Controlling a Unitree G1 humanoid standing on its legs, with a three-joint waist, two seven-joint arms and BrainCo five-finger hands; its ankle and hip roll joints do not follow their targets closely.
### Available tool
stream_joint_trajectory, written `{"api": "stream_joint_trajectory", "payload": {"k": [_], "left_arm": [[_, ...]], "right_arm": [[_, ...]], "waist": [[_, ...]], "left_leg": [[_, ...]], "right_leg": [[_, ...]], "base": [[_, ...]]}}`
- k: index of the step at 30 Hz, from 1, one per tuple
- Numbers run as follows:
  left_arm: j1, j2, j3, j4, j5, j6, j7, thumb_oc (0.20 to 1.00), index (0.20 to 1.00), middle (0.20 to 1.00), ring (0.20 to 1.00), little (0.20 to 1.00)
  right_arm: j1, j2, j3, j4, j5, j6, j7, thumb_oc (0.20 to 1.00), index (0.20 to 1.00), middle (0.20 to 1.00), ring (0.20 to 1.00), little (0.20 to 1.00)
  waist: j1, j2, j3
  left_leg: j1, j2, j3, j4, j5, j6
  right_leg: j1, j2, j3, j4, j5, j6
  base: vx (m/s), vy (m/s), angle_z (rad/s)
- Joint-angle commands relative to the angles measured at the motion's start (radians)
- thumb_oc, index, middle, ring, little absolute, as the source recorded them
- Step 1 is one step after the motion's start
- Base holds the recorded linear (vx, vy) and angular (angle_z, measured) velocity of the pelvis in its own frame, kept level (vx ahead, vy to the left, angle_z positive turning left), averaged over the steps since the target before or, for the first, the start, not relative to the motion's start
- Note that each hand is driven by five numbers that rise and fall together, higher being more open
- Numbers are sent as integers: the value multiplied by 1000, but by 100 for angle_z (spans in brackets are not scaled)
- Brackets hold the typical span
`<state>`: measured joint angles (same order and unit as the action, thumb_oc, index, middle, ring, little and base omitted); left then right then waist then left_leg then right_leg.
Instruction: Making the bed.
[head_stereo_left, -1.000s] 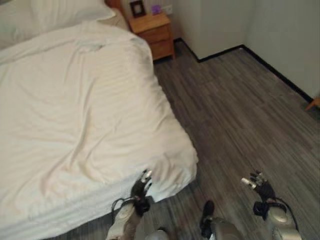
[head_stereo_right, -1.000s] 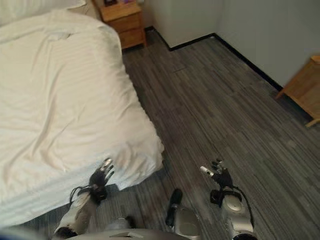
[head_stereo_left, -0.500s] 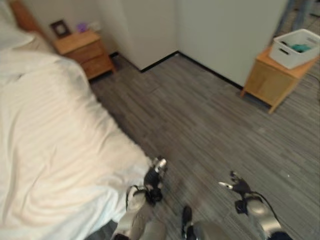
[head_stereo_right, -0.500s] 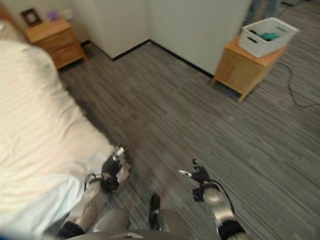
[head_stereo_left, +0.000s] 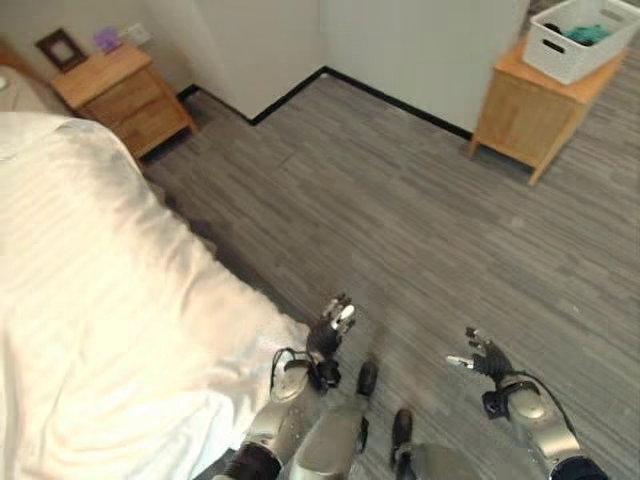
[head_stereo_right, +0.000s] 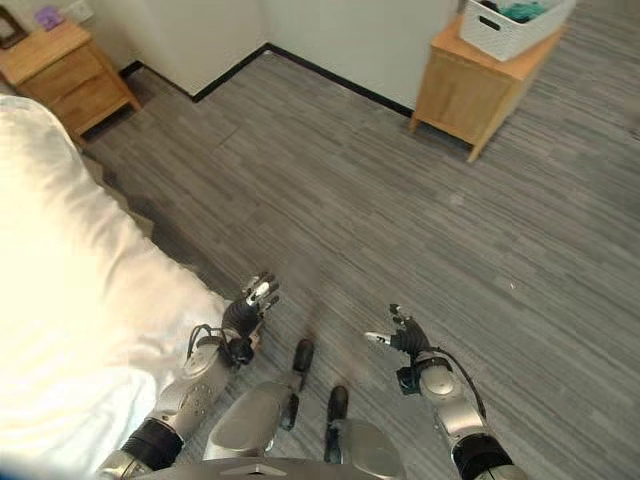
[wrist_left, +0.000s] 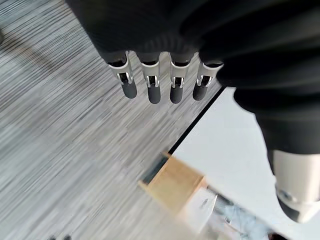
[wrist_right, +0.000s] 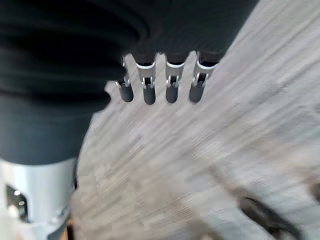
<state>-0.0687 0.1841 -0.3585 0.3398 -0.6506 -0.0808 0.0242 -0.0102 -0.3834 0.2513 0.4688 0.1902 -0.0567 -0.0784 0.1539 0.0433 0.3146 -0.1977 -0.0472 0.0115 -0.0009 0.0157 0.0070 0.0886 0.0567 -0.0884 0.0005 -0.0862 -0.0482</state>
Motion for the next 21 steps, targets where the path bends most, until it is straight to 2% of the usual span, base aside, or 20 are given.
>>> {"api": "stream_joint_trajectory", "payload": {"k": [1,2,4,6,7,8,9,10,11,12,13,14,15,17,18,20,21], "left_arm": [[5,20,23,-62,44,-49,8,1000,1000,1000,1000,1000],[4,33,23,-65,53,-46,8,1000,1000,1000,1000,1000],[11,55,25,-81,66,-40,5,1000,1000,1000,1000,1000],[13,73,24,-109,74,-38,4,1000,1000,1000,1000,1000],[16,79,26,-113,79,-38,2,1000,1000,1000,1000,1000],[16,79,27,-113,79,-38,2,1000,1000,1000,1000,1000],[10,80,31,-110,88,-39,19,1000,1000,1000,1000,1000],[9,80,31,-109,88,-39,20,1000,1000,1000,1000,1000],[-1,75,31,-106,87,-40,34,1000,1000,1000,1000,1000],[-8,69,28,-101,86,-40,42,1000,1000,1000,1000,1000],[-14,67,31,-92,87,-39,46,1000,1000,1000,1000,1000],[-17,63,30,-84,91,-37,46,1000,1000,1000,1000,1000],[-20,60,27,-74,98,-33,45,1000,1000,1000,1000,1000],[-20,56,29,-51,111,-32,47,1000,1000,1000,1000,1000],[-12,58,26,-50,114,-31,38,1000,1000,1000,1000,1000],[8,58,31,-52,116,-31,38,1000,1000,1000,1000,1000],[39,60,51,-42,122,-26,40,1000,1000,1000,1000,1000]], "right_arm": [[15,10,-20,-52,-76,-30,2,1000,1000,1000,1000,1000],[17,22,-21,-51,-79,-29,4,1000,1000,1000,1000,1000],[18,34,-16,-50,-89,-24,10,1000,1000,1000,1000,1000],[10,45,-11,-57,-92,-22,13,1000,1000,1000,1000,1000],[12,49,-16,-62,-92,-22,14,1000,1000,1000,1000,1000],[12,49,-16,-62,-92,-22,14,1000,1000,1000,1000,1000],[12,66,-20,-68,-91,-24,7,1000,1000,1000,1000,1000],[12,66,-20,-68,-91,-24,7,1000,1000,1000,1000,1000],[16,78,-17,-78,-81,-25,2,1000,1000,1000,1000,1000],[17,85,-13,-79,-69,-29,-2,1000,1000,1000,1000,1000],[21,83,-14,-75,-63,-31,-8,1000,1000,1000,1000,1000],[23,77,-13,-71,-67,-29,-16,1000,1000,1000,1000,1000],[32,76,-15,-69,-74,-21,-20,1000,1000,1000,1000,1000],[34,72,-20,-59,-95,-13,-28,1000,1000,1000,1000,1000],[43,71,-24,-62,-104,-10,-31,1000,1000,1000,1000,1000],[50,75,-18,-58,-108,-13,-31,1000,1000,1000,1000,1000],[46,75,-11,-52,-101,-19,-22,1000,1000,1000,1000,1000]], "waist": [[-5,-65,-82],[-7,-74,-90],[-17,-75,-85],[-38,-55,-68],[-48,-32,-66],[-49,-35,-66],[-69,7,-52],[-74,3,-50],[-107,5,-42],[-120,0,-37],[-133,-9,-40],[-144,-15,-44],[-154,-17,-49],[-160,-23,-56],[-164,-27,-64],[-160,-32,-72],[-141,-21,-89]], "left_leg": [[67,-22,-23,-75,53,8],[88,-23,-26,-81,45,14],[137,-30,-37,-86,23,32],[176,-28,-61,-86,7,50],[191,-14,-79,-86,-5,54],[190,-18,-79,-86,-5,54],[228,4,-121,-86,-24,58],[230,-2,-125,-86,-25,58],[258,-14,-188,-86,-36,57],[275,-24,-227,-86,-43,57],[292,-38,-270,-86,-57,52],[315,-45,-306,-86,-77,45],[324,-47,-330,-86,-86,37],[350,-45,-370,-86,-106,26],[371,-40,-383,-86,-128,22],[396,-28,-398,-83,-132,14],[389,-11,-406,55,-135,-14]], "right_leg": [[136,-82,36,-9,-95,137],[117,-87,31,57,-85,161],[45,-99,34,247,-16,222],[-50,-107,49,462,133,275],[-97,-102,54,533,136,268],[-101,-105,54,541,131,269],[-213,-88,62,604,101,225],[-215,-94,60,614,92,225],[-267,-35,118,515,55,194],[-277,-5,146,432,22,177],[-278,2,164,279,18,164],[-290,-3,168,143,39,156],[-297,-12,174,62,66,162],[-320,-24,164,1,117,179],[-290,-33,143,-38,123,173],[-271,-40,146,-39,139,160],[-221,-39,131,-53,145,146]], "base": [[348,171,11],[316,168,-7],[255,203,-10],[224,215,10],[150,134,43],[257,188,59],[182,121,59],[393,130,78],[341,-7,80],[516,-11,111],[497,-33,105],[466,-43,146],[398,-47,160],[399,-53,150],[492,-75,127],[438,-84,96],[359,-77,56]]}}
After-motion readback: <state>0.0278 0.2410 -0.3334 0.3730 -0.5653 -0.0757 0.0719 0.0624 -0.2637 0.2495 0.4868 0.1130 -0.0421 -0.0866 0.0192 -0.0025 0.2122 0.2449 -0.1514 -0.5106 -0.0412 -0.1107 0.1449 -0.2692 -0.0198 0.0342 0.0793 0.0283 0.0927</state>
